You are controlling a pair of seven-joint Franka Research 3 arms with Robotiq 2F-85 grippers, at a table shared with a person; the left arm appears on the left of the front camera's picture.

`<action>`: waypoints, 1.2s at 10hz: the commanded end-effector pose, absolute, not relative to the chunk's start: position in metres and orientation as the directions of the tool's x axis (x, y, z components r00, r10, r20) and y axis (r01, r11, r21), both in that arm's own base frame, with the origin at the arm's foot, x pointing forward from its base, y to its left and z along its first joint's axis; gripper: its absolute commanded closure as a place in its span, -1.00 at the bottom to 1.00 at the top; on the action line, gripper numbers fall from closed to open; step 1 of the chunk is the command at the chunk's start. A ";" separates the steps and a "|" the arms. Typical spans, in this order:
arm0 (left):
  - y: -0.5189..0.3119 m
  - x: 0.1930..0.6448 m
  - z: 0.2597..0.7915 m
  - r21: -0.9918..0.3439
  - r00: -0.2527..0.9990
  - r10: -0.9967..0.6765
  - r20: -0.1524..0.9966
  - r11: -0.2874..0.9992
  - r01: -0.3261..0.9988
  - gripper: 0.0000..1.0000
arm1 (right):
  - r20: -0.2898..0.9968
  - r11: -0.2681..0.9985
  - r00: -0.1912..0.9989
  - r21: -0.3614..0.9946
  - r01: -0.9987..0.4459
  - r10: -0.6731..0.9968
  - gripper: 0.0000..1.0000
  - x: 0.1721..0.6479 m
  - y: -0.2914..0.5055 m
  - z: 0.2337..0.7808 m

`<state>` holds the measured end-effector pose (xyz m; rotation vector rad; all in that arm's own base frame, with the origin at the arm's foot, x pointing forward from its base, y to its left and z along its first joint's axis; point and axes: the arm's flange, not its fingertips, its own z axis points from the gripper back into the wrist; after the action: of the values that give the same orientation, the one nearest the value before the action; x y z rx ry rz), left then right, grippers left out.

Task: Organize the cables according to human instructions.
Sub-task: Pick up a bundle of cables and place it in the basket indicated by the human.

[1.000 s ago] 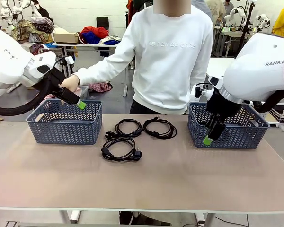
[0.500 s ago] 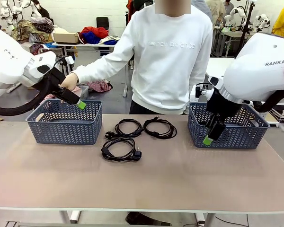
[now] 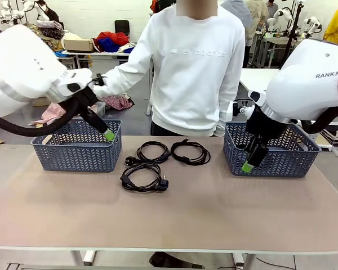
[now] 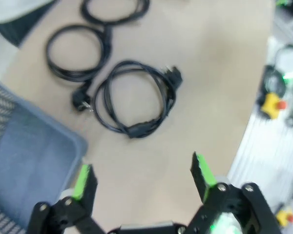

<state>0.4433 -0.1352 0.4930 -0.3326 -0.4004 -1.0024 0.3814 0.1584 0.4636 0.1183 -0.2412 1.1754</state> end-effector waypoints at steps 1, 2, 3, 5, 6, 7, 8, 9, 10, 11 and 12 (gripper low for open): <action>-0.155 0.454 0.495 -0.048 0.319 -0.866 0.385 0.326 0.944 -1.00 | 0.247 0.386 0.365 -0.039 -0.922 0.898 -1.00 0.382 0.160 0.465; -0.173 0.454 0.487 -0.049 0.232 -0.909 0.347 0.230 0.972 -1.00 | 0.247 0.386 0.365 -0.039 -0.922 0.898 -1.00 0.382 0.160 0.465; -0.186 0.451 0.479 -0.045 0.169 -0.934 0.315 0.163 0.986 -1.00 | 0.247 0.386 0.365 -0.039 -0.922 0.898 -1.00 0.382 0.160 0.465; -0.209 0.440 0.464 -0.040 0.057 -0.957 0.286 0.047 0.998 -1.00 | 0.247 0.386 0.365 -0.039 -0.922 0.898 -1.00 0.382 0.160 0.465; -0.215 0.435 0.458 -0.024 0.015 -0.962 0.272 0.008 1.000 -1.00 | 0.247 0.386 0.365 -0.039 -0.922 0.898 -1.00 0.382 0.160 0.465; -0.217 0.431 0.453 -0.009 -0.010 -0.966 0.258 -0.012 1.000 -1.00 | 0.247 0.386 0.365 -0.039 -0.922 0.898 -1.00 0.382 0.160 0.465; -0.216 0.429 0.451 -0.007 -0.025 -0.967 0.255 -0.028 1.000 -1.00 | 0.247 0.386 0.365 -0.039 -0.922 0.898 -1.00 0.382 0.160 0.465; -0.226 0.432 0.456 -0.047 0.032 -0.961 0.276 0.020 0.999 -1.00 | 0.247 0.386 0.365 -0.039 -0.922 0.898 -1.00 0.382 0.160 0.465; -0.226 0.432 0.456 -0.047 0.032 -0.961 0.276 0.020 0.999 -1.00 | 0.247 0.386 0.365 -0.039 -0.922 0.898 -1.00 0.382 0.160 0.465; -0.226 0.432 0.456 -0.047 0.032 -0.961 0.276 0.020 0.999 -1.00 | 0.247 0.386 0.365 -0.039 -0.922 0.898 -1.00 0.382 0.160 0.465; -0.226 0.432 0.456 -0.047 0.032 -0.961 0.276 0.020 0.999 -1.00 | 0.247 0.386 0.365 -0.039 -0.922 0.898 -1.00 0.382 0.160 0.465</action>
<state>0.4320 -0.2265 0.4542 -0.2428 -0.1826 -1.5498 0.3814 0.1586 0.4637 0.1186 -0.2414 1.1759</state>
